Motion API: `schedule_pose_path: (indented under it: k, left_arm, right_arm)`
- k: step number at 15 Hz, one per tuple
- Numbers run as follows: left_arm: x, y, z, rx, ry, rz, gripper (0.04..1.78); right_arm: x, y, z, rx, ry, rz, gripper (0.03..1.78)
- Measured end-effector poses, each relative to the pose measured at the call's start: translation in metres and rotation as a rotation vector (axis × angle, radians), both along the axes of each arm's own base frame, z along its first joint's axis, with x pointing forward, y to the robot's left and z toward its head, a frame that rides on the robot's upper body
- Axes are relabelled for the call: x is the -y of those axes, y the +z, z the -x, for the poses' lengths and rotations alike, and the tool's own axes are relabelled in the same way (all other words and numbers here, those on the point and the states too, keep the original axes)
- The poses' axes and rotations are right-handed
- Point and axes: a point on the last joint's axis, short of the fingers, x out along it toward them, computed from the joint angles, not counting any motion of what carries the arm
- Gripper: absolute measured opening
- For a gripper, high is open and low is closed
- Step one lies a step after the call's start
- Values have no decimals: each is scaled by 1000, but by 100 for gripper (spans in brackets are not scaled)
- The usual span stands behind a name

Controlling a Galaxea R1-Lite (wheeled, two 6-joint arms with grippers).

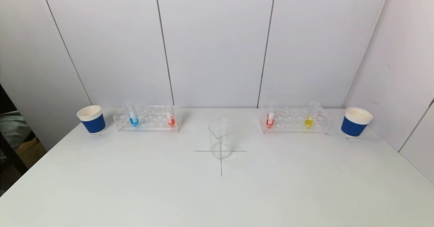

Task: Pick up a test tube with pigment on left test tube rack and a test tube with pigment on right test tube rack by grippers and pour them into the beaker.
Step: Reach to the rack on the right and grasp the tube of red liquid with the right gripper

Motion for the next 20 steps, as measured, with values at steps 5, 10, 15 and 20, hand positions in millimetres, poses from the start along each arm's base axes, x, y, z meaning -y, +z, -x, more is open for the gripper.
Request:
schedule_pose_path:
  k: [5,10,15,20]
  left_arm:
    - [0,0,0,0,0,0,176]
    - [0,0,0,0,0,0,176]
    - [0,0,0,0,0,0,176]
    - [0,0,0,0,0,0,176]
  right_arm:
    - [-17,-14,-80,-77,54,4,177]
    - [-42,-53,-147,-123,104,11,177]
    - [-63,-111,-202,-149,78,17,177]
    - [-88,-173,-242,-117,9,14,177]
